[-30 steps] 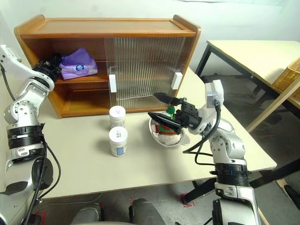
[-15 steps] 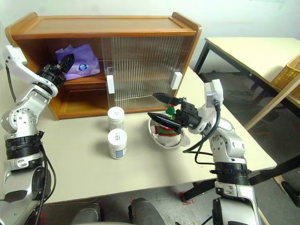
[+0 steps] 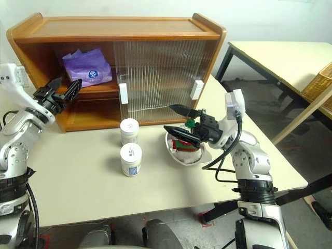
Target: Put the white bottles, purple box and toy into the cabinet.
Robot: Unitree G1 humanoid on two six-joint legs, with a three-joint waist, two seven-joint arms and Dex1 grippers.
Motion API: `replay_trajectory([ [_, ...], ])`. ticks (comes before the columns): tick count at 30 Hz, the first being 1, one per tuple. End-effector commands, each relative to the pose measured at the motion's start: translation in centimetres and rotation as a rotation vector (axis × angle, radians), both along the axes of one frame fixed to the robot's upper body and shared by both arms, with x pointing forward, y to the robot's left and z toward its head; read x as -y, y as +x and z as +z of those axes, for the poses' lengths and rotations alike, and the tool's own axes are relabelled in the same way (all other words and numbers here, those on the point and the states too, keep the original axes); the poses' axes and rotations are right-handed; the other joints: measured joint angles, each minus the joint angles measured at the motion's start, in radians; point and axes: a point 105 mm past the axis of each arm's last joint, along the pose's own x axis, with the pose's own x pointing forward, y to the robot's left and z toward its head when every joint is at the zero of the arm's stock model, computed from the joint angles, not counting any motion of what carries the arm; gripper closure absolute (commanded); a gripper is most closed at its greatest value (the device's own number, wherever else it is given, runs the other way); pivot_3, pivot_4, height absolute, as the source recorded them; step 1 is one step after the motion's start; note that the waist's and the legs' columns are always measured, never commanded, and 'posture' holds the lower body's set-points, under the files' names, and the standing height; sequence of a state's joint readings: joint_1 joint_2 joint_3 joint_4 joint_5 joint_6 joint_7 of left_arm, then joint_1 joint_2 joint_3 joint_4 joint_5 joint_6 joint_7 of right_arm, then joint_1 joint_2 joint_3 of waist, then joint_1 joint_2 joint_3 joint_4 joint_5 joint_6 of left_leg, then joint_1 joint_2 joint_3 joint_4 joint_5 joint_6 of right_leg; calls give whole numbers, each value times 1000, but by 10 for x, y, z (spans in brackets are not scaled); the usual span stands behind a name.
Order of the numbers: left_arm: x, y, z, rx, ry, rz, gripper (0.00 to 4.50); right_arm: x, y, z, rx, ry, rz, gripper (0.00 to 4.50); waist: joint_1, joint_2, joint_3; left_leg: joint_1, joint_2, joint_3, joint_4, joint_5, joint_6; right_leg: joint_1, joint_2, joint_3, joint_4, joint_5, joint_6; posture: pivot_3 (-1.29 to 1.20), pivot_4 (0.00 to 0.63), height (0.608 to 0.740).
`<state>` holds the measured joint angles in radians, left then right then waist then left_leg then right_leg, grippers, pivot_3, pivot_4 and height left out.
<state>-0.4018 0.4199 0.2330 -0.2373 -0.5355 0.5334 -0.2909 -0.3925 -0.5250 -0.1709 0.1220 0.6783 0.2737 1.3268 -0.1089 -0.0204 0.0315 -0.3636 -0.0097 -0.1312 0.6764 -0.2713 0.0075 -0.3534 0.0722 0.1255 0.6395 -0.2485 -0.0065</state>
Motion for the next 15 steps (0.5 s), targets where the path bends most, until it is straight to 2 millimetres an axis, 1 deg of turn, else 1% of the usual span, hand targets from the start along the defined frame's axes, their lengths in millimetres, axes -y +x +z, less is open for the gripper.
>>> replay_trajectory([
  [1, 7, -9, -4, 21, 35, -63, 2058, -4, -1, -2, 6, -11, 8, 0, 0, 0, 0, 0, 1, 0, 0, 0, 0, 0, 0, 0, 0, 0, 0, -179, 13, 740],
  [5, 18, -14, -5, 50, 90, -134, 3450, -5, -1, -3, 3, -9, 7, 0, 4, 0, 0, 0, 2, -1, 0, -1, 0, 0, 0, -1, 0, 1, -1, -174, 15, 740],
  [7, 18, -10, -6, 50, 102, -122, 4214, -5, -1, -3, 3, -9, 8, 0, 3, 0, 0, 0, 2, -1, 0, -2, 0, 0, 0, 0, 0, 2, -2, -175, 17, 740],
  [8, 17, -7, -5, 54, 105, -111, 4494, -6, -1, -3, 3, -9, 8, 0, 3, 0, 0, 0, 2, -1, 0, -2, 0, 0, 0, 0, 0, 2, -1, -175, 17, 740],
  [12, 10, 10, -2, 66, 104, -53, 4494, -9, -2, -1, 4, -9, 9, 0, 4, 0, 0, 0, 5, -1, 0, -2, 0, 0, -1, 0, 0, 4, -2, -176, 18, 740],
  [15, 8, 21, -7, 44, 148, -19, 4494, -10, -2, 1, 5, -9, 8, 0, 2, 0, 0, 0, 7, -1, 0, -1, 0, 0, -1, 0, 0, 5, -2, -184, 19, 740],
])
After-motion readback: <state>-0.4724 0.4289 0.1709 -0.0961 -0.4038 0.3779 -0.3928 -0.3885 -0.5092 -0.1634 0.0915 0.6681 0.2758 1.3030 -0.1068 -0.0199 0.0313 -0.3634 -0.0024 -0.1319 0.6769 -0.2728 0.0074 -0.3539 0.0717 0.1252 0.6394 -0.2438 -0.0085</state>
